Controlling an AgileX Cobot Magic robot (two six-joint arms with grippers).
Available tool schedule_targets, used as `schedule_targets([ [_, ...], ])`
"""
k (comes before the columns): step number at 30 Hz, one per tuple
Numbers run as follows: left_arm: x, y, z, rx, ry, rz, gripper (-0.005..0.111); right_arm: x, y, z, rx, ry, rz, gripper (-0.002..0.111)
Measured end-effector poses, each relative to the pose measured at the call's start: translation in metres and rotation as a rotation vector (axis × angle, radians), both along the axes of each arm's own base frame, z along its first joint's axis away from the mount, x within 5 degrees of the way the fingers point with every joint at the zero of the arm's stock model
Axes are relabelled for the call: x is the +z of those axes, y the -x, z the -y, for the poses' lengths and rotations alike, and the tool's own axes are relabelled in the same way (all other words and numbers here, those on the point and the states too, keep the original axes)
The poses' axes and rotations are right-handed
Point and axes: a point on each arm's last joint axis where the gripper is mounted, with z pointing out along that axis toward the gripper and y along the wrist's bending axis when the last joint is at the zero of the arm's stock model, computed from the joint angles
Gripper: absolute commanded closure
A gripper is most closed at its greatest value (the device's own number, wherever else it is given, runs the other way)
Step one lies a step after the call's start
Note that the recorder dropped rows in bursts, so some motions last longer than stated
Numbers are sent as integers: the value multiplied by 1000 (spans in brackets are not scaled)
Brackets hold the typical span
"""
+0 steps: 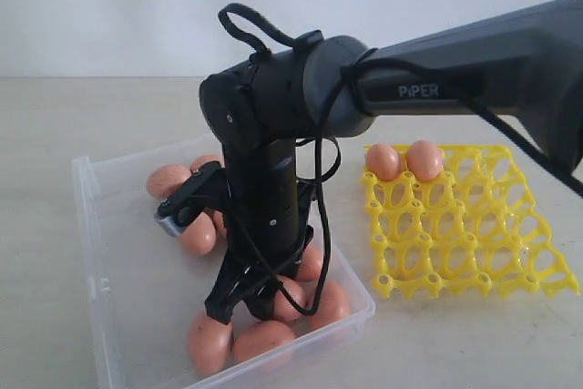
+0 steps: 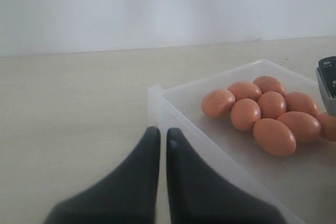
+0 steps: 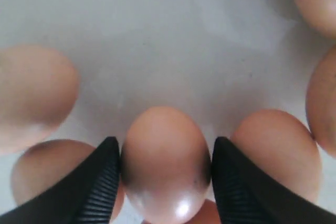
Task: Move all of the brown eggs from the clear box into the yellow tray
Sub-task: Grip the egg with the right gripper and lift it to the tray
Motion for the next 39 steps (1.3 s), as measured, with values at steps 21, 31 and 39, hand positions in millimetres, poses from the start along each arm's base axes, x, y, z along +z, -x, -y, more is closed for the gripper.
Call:
schedule_targets([
  [21, 0, 0, 0, 0, 0, 0, 103, 46, -14, -14, -60, -269, 274, 108],
  [31, 0, 0, 0, 0, 0, 0, 103, 117, 53, 71, -302, -952, 1137, 108],
  [39, 0, 0, 0, 0, 0, 0, 103, 90, 33, 219, -1004, -515, 1656, 108],
])
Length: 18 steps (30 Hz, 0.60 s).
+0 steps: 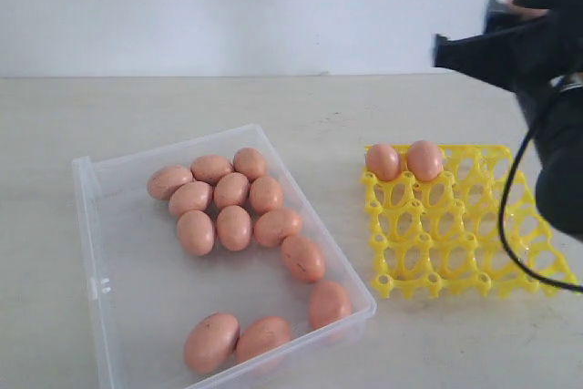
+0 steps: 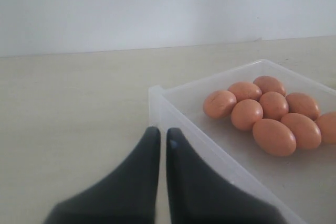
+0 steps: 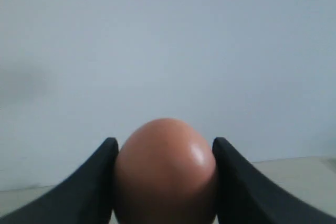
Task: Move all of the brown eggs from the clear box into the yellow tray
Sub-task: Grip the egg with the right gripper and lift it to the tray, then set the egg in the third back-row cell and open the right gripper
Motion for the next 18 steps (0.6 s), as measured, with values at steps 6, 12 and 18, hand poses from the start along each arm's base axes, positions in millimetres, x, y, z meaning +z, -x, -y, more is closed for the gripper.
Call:
schedule_targets([
  [6, 0, 0, 0, 0, 0, 0, 103, -33, -39, 41, 251, -55, -262, 108],
  [12, 0, 0, 0, 0, 0, 0, 103, -56, -55, 58, 526, -116, -359, 108],
  [18, 0, 0, 0, 0, 0, 0, 103, -87, -55, 91, 617, -204, -469, 108],
])
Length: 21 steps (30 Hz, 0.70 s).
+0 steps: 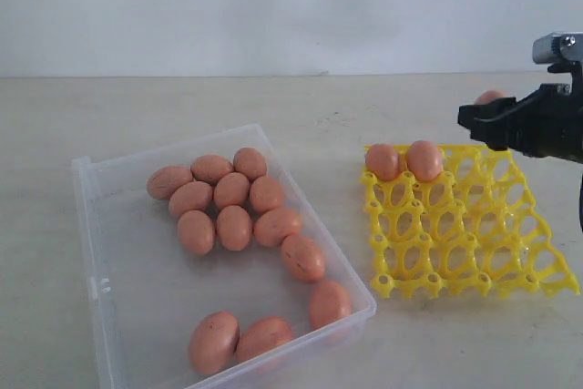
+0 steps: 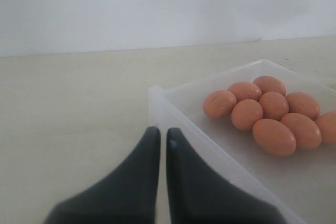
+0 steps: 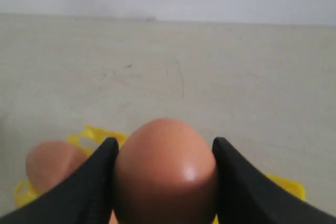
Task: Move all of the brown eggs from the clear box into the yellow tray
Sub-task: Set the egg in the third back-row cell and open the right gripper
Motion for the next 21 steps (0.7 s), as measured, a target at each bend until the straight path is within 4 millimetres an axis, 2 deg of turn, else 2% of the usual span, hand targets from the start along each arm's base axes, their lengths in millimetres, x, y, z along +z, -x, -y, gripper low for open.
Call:
schedule_targets([
  [1, 0, 0, 0, 0, 0, 0, 103, -12, -4, 4, 53, 8, -50, 108],
  [5, 0, 0, 0, 0, 0, 0, 103, -34, -14, 4, 183, 41, -100, 108],
  [12, 0, 0, 0, 0, 0, 0, 103, -34, -21, 4, 214, 62, -75, 107],
  [14, 0, 0, 0, 0, 0, 0, 103, -34, -21, 4, 217, 68, -72, 93],
  [15, 0, 0, 0, 0, 0, 0, 103, -34, -21, 4, 218, 70, -71, 79],
  [17, 0, 0, 0, 0, 0, 0, 103, -34, -21, 4, 222, 77, -68, 70],
  [21, 0, 0, 0, 0, 0, 0, 103, -33, -21, 4, 224, 84, -62, 65],
])
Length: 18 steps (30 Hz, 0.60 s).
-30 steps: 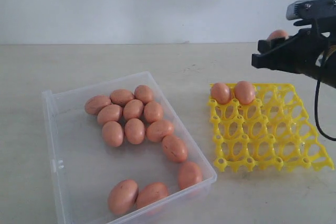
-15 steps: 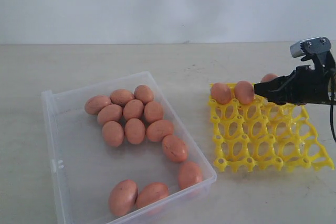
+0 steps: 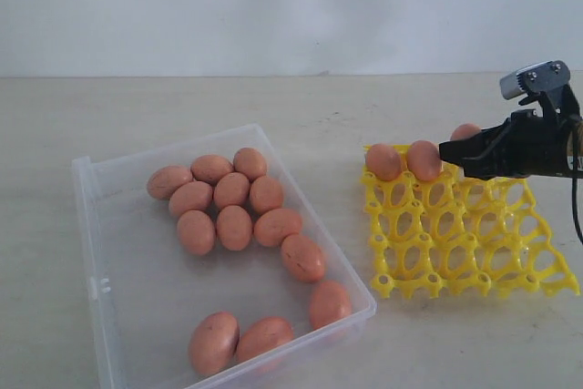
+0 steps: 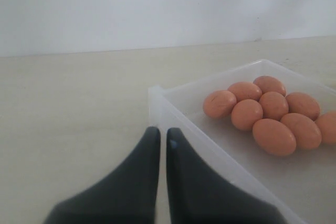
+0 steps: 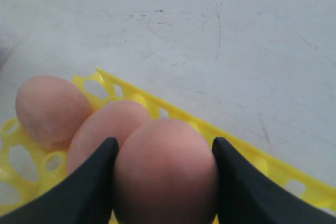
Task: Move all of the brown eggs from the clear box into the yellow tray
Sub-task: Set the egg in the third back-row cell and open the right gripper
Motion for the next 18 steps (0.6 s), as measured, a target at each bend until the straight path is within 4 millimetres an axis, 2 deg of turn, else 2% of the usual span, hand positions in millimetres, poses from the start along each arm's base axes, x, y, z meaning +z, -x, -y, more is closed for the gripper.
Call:
schedule_targets([
  [15, 0, 0, 0, 0, 0, 0, 103, 0, 0, 0, 1, 7, 1, 64],
  [18, 0, 0, 0, 0, 0, 0, 103, 0, 0, 0, 1, 7, 1, 54],
])
